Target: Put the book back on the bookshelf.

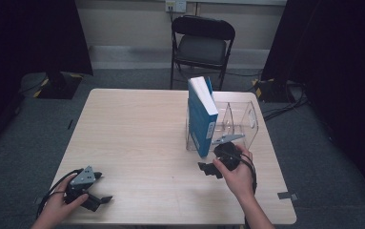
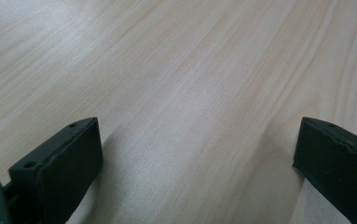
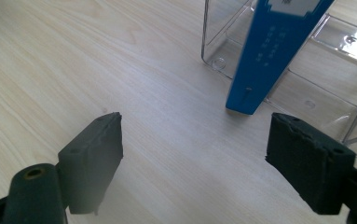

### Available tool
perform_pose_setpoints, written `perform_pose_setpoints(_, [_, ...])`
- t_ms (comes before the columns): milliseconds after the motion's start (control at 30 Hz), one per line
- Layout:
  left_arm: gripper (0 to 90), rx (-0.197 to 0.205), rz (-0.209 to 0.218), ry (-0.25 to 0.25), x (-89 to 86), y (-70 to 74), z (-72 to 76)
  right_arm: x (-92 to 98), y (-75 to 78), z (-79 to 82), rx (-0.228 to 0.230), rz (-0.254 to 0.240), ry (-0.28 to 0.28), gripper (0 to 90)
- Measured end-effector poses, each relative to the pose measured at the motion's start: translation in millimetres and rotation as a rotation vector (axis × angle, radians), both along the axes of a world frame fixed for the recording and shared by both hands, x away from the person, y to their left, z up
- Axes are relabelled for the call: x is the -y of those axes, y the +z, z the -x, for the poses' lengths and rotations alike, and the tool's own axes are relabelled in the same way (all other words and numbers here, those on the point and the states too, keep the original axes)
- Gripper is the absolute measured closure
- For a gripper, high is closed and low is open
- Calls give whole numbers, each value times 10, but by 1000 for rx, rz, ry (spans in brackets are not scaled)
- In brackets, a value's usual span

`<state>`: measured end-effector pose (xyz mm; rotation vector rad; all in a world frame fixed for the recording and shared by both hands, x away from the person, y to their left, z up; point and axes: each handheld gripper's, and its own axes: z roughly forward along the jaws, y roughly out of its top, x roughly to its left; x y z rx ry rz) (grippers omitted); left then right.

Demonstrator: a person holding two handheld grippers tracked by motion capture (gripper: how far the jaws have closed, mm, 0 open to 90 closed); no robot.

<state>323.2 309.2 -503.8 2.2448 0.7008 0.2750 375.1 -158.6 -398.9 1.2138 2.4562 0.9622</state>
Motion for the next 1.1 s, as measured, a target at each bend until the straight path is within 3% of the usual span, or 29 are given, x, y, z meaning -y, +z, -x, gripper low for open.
perform_pose_setpoints(333, [7, 1, 0, 0, 0, 0, 0, 61, -187, 30, -5, -5, 22, 185])
perform_pose_setpoints(1100, [7, 1, 0, 0, 0, -1, 0, 361, -601, 93, -41, -1, 0, 192])
